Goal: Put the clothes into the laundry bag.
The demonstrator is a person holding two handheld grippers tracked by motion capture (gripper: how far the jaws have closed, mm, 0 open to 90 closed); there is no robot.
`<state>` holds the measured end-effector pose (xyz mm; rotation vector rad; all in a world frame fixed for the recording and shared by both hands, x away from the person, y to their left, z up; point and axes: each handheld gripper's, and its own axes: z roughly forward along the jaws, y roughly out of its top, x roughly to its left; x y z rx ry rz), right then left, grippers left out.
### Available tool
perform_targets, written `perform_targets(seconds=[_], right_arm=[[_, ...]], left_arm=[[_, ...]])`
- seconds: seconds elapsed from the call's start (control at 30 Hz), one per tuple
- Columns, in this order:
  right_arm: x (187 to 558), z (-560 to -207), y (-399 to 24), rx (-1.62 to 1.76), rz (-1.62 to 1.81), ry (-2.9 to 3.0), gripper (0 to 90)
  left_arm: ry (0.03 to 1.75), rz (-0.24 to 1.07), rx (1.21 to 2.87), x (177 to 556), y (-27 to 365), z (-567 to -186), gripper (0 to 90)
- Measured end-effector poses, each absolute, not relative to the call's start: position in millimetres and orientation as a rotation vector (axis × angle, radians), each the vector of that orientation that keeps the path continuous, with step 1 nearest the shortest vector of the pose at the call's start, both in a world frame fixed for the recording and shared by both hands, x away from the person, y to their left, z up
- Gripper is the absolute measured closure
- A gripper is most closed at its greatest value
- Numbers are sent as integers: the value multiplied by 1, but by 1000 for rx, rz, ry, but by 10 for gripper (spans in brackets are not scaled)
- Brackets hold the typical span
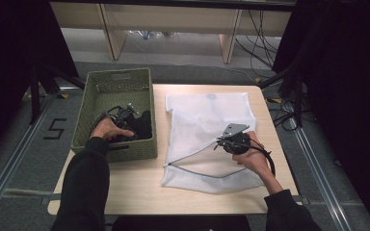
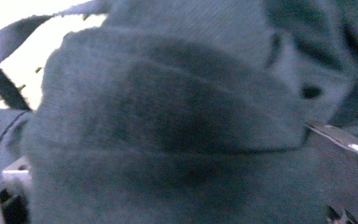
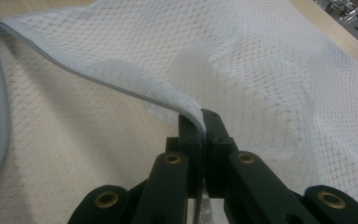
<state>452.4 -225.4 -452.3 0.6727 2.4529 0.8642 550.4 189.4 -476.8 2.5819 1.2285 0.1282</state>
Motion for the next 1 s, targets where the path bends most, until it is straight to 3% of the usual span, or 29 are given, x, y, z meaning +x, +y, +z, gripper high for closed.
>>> perform_targets(seconds=[0.07,0.13,0.17,0.23,0.33,0.37,0.4,0.47,0.53,0.63,0.67,0.7,0.93,0.97,1.0], right_arm=[[451,-452,-225,697,869,2446,886],[452,-451,-225,669,869,2444,886],[452,-451,-226,670,870,2443,886],[452,-450,-226,690,867,2448,886],[451,-450,-226,690,866,2448,887],[451,-451,-226,694,867,2446,886],[451,-451,-226,694,867,2446,886],[452,-451,-226,693,869,2443,887],[452,-451,-226,690,862,2441,887],[453,-452,-227,676,873,2443,886],[454,-451,-228,682,869,2449,886],[454,-452,-227,688,871,2446,886],[454,-452,-226,678,864,2447,885],[453,-453,-225,676,864,2451,885],[453,-453,-225,676,864,2451,885]], left_arm=[[1254,156,2604,551,188,-482,23],[1302,180,2561,552,187,-479,213],[1310,213,2562,553,189,-477,213],[1322,205,2541,552,191,-473,411],[1339,228,2510,553,193,-471,541],[1351,364,2454,556,197,-467,574],[1351,364,2454,556,197,-467,591],[1425,428,2396,559,200,-464,594],[1479,387,2368,562,202,-463,575],[1489,378,2304,562,202,-460,498],[1474,364,2293,561,202,-460,437],[1464,275,2312,560,202,-455,319],[1429,187,2299,549,200,-446,182],[1347,244,2425,551,199,-455,162],[1347,244,2425,551,199,-455,147]])
